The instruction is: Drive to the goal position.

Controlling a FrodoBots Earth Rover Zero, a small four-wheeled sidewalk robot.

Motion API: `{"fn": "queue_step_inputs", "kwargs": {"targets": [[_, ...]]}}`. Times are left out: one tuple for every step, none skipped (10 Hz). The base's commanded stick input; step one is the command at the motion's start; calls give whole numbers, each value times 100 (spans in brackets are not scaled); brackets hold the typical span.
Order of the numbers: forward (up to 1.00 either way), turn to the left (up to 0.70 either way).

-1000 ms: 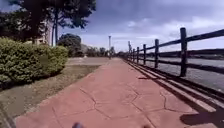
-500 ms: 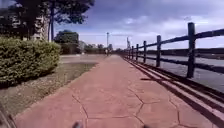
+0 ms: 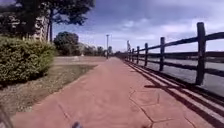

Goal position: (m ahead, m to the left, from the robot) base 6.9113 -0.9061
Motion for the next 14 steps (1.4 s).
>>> {"fn": "queue_step_inputs", "kwargs": {"targets": [[70, 0], [70, 0], [70, 0], [70, 0], [70, 0], [70, 0], [70, 0], [70, 0], [70, 0], [70, 0], [70, 0], [70, 0], [70, 0], [70, 0]]}}
